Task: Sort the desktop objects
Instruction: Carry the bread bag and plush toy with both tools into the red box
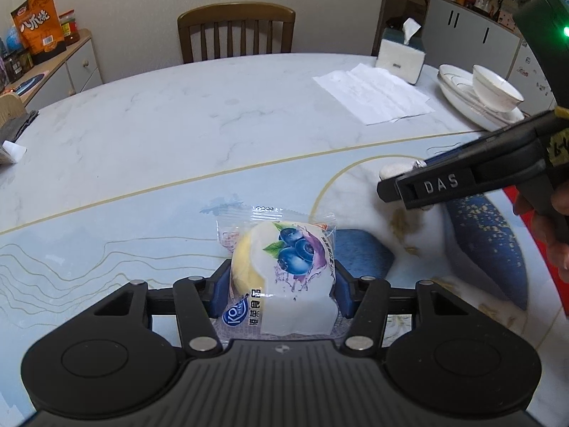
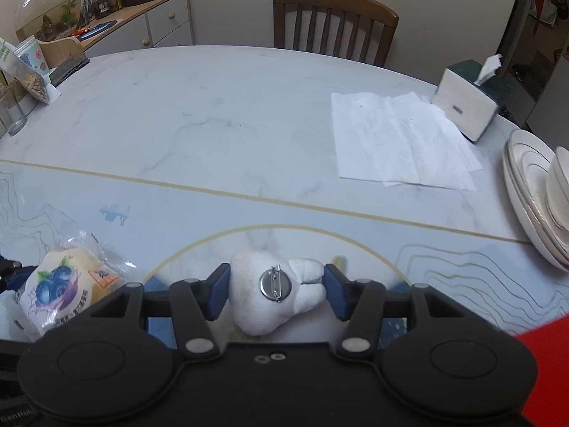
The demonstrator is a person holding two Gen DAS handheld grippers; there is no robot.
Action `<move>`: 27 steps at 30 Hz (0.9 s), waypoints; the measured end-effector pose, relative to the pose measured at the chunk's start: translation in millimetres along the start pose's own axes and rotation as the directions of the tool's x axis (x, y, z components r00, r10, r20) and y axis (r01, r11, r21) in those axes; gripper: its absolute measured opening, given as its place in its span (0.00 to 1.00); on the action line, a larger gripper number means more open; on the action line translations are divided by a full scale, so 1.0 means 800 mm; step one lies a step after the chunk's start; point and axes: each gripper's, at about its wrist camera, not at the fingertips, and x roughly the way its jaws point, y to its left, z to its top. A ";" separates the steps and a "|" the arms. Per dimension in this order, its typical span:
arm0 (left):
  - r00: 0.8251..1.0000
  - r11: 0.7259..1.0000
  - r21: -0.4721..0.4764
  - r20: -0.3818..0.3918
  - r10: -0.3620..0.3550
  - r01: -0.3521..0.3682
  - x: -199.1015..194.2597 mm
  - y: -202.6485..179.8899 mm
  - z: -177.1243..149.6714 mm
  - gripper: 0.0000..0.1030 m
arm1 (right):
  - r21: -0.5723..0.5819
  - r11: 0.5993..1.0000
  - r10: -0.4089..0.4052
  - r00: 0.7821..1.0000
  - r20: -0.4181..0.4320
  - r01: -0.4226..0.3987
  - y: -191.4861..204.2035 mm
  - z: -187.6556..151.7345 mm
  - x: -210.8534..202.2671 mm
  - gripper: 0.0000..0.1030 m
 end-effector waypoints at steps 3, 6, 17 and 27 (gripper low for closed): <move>1.000 1.000 0.004 0.011 -0.010 0.010 -0.010 -0.006 0.002 0.54 | 0.006 1.000 -0.001 1.000 0.008 0.001 -0.005 -0.008 -0.015 0.53; 0.999 1.000 0.009 0.024 -0.021 0.021 -0.021 -0.013 0.004 0.54 | 0.017 1.000 0.000 1.000 0.014 0.000 -0.011 -0.017 -0.031 0.53; 0.996 0.997 0.037 0.054 -0.067 0.065 -0.059 -0.050 0.002 0.54 | 0.056 0.998 0.037 0.999 0.040 -0.039 -0.030 -0.052 -0.093 0.53; 0.991 0.992 0.067 0.075 -0.114 0.109 -0.092 -0.090 0.005 0.54 | 0.077 0.994 0.066 0.995 0.073 -0.071 -0.052 -0.079 -0.151 0.53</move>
